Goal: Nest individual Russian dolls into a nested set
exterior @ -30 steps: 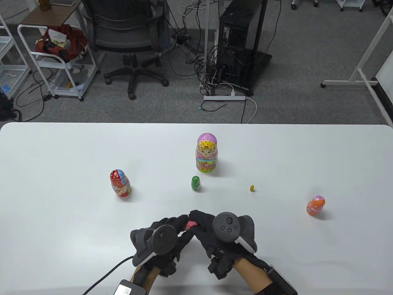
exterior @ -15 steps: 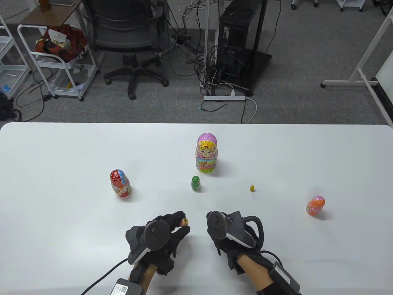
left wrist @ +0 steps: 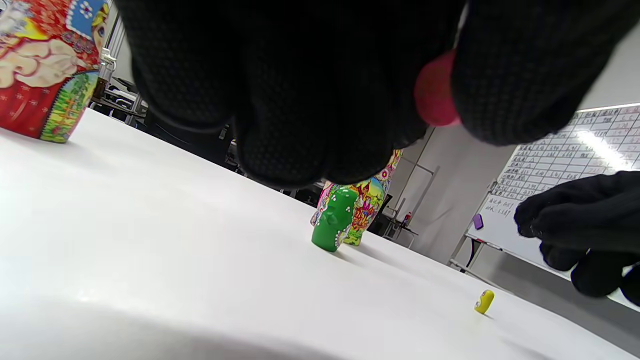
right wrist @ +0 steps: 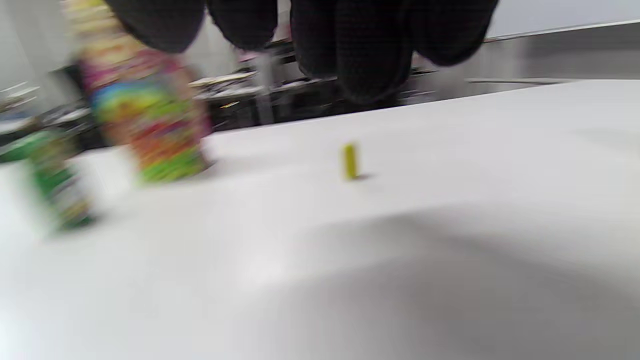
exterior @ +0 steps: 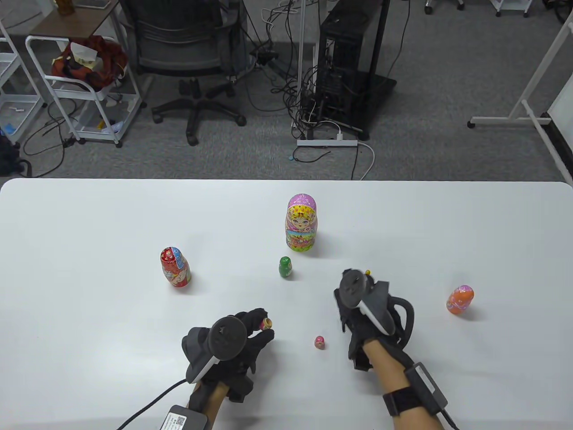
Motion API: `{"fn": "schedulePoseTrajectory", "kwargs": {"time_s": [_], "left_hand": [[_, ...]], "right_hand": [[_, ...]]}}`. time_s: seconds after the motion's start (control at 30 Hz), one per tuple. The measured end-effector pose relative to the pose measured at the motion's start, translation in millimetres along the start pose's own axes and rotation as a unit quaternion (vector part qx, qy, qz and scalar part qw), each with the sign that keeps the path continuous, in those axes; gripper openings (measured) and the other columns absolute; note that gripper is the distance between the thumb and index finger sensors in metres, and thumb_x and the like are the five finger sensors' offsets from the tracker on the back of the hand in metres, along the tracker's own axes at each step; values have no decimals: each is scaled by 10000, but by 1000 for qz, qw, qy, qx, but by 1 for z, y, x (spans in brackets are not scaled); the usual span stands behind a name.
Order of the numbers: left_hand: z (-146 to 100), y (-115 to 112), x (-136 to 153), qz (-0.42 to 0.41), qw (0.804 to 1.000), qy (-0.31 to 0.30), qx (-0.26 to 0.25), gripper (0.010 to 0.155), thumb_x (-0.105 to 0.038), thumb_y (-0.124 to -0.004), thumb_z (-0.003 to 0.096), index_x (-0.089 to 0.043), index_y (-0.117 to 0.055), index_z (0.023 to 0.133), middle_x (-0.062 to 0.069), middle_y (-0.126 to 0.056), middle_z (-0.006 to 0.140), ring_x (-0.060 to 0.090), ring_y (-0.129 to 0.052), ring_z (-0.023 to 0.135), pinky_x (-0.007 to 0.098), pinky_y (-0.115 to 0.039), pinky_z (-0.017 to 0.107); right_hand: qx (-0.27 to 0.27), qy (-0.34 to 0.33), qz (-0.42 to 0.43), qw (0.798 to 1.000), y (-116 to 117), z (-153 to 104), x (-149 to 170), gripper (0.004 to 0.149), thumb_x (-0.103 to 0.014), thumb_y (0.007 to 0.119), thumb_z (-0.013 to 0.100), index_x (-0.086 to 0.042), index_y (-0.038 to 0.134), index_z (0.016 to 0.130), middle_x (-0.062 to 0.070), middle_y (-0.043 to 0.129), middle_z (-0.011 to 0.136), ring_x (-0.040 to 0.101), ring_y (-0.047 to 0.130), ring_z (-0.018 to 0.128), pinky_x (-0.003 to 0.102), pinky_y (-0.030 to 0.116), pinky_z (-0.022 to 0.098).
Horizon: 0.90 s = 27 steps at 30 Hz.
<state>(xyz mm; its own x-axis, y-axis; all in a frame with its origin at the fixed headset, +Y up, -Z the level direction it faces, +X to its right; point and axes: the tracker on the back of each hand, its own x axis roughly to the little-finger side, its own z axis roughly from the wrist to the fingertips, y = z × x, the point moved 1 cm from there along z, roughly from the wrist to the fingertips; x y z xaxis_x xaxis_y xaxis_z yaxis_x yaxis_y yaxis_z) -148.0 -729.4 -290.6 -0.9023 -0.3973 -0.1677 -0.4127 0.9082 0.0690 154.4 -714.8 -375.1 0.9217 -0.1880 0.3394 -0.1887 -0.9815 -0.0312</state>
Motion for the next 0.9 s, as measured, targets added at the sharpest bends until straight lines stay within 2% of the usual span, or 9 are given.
{"fn": "schedulePoseTrajectory", "kwargs": {"time_s": [0.1, 0.2, 0.27, 0.33, 0.4, 0.47, 0.57, 0.73, 0.9], "left_hand": [[2, -2, 0, 7, 1000, 0, 6, 595, -606, -855, 361, -314, -834, 879, -56, -1008, 781, 132, -1038, 641, 423, -849, 570], [3, -2, 0, 9, 1000, -2, 10, 596, -608, -852, 362, -314, -833, 880, -56, -1006, 786, 133, -1035, 647, 425, -846, 572], [3, -2, 0, 7, 1000, -1, 11, 597, -609, -853, 362, -312, -834, 880, -52, -1005, 787, 138, -1036, 646, 427, -845, 572], [5, -2, 0, 13, 1000, -3, 15, 597, -609, -852, 364, -313, -832, 882, -53, -1004, 788, 137, -1035, 649, 427, -845, 573], [7, -4, -1, 18, 1000, -5, 22, 598, -611, -850, 365, -315, -829, 884, -53, -1002, 795, 137, -1033, 655, 428, -844, 576], [7, -5, -2, 24, 999, -8, 25, 598, -611, -848, 365, -320, -826, 887, -52, -998, 803, 139, -1031, 663, 429, -840, 582], [7, -5, -3, 30, 999, -13, 24, 598, -613, -846, 365, -328, -823, 890, -50, -996, 808, 141, -1030, 668, 433, -839, 582], [7, -5, -4, 26, 999, -15, 24, 596, -609, -845, 368, -329, -820, 893, -47, -994, 811, 143, -1027, 672, 434, -838, 583], [6, -5, -7, 24, 999, -20, 27, 597, -610, -842, 369, -332, -816, 897, -49, -991, 815, 142, -1027, 673, 432, -837, 585]], "right_hand": [[-55, 54, -65, 995, 13, 33, 2, 462, -466, 662, 543, -482, 502, 976, -30, 547, 1089, 239, 683, 936, 456, 627, 708], [-62, 90, -81, 991, 29, 52, -4, 460, -468, 660, 545, -542, 480, 962, -110, 482, 1120, 201, 608, 999, 469, 541, 778], [-43, 121, -104, 986, 35, 58, -5, 459, -489, 654, 540, -532, 486, 965, -86, 453, 1128, 205, 602, 995, 468, 537, 777], [-65, 134, -151, 977, 42, 62, -7, 484, -510, 658, 530, -529, 468, 975, -25, 461, 1125, 226, 628, 977, 477, 551, 766], [-86, 131, -174, 972, 47, 68, -7, 523, -515, 649, 538, -501, 403, 1000, -36, 570, 1085, 199, 729, 917, 468, 577, 762], [-91, 140, -154, 974, 51, 71, -3, 495, -466, 668, 545, -423, 458, 991, -47, 697, 999, 168, 820, 824, 438, 629, 743], [-97, 138, -128, 977, 55, 73, 0, 386, -414, 705, 542, -388, 609, 915, -38, 766, 937, 163, 859, 771, 431, 657, 730], [-61, 107, -128, 984, 50, 67, -2, 385, -411, 753, 505, -358, 679, 879, -23, 852, 860, 153, 936, 673, 419, 732, 673], [-23, -11, -42, 999, 22, 34, -17, 425, -419, 814, 462, -327, 695, 859, -12, 896, 788, 156, 972, 584, 427, 776, 599]]}}
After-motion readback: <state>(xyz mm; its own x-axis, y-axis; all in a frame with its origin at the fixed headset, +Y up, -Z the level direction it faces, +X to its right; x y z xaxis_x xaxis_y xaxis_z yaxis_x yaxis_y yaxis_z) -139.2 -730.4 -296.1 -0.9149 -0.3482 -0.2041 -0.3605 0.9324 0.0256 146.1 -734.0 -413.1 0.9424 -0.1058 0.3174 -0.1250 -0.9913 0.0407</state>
